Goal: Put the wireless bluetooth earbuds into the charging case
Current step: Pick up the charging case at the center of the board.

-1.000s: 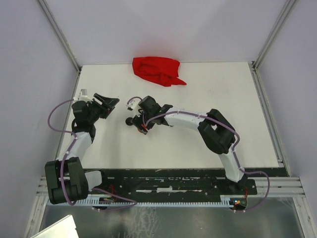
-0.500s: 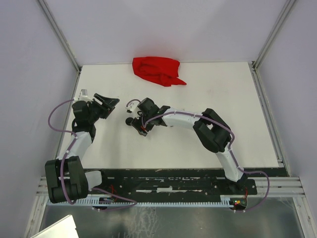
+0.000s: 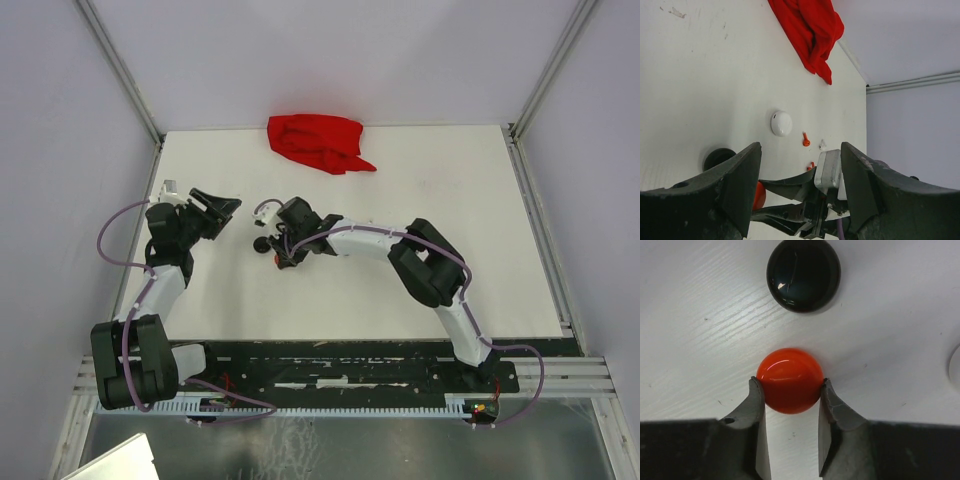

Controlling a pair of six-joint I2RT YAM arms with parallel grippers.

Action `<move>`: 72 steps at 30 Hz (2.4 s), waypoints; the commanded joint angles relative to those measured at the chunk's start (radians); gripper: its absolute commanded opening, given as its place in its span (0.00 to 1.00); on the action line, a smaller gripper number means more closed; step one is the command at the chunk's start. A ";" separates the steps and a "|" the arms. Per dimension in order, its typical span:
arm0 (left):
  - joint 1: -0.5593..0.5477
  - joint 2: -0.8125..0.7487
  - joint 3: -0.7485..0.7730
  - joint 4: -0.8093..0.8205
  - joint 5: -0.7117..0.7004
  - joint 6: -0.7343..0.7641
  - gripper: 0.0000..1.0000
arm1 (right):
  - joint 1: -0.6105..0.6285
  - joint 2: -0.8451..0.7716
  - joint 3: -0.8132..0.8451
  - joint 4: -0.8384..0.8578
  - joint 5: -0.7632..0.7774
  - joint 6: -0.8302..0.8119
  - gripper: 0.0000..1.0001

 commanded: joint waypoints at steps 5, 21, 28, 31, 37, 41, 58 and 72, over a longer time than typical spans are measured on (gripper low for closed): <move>-0.044 -0.005 0.044 0.063 0.047 0.016 0.71 | -0.056 -0.236 -0.263 0.309 -0.020 0.034 0.14; -0.318 0.170 0.119 0.182 0.190 0.000 0.71 | -0.215 -0.598 -0.540 0.365 -0.114 -0.033 0.13; -0.383 0.256 0.116 0.319 0.257 -0.048 0.69 | -0.215 -0.602 -0.543 0.363 -0.168 -0.029 0.12; -0.409 0.281 0.110 0.349 0.259 -0.048 0.68 | -0.215 -0.600 -0.541 0.370 -0.190 -0.023 0.12; -0.441 0.331 0.071 0.485 0.286 -0.117 0.66 | -0.215 -0.588 -0.528 0.371 -0.210 -0.015 0.12; -0.453 0.338 0.065 0.485 0.287 -0.110 0.66 | -0.215 -0.589 -0.525 0.375 -0.217 -0.012 0.12; -0.467 0.355 0.047 0.465 0.299 -0.088 0.64 | -0.215 -0.595 -0.513 0.368 -0.223 -0.017 0.12; -0.484 0.372 0.055 0.466 0.307 -0.082 0.56 | -0.216 -0.595 -0.509 0.366 -0.225 -0.020 0.12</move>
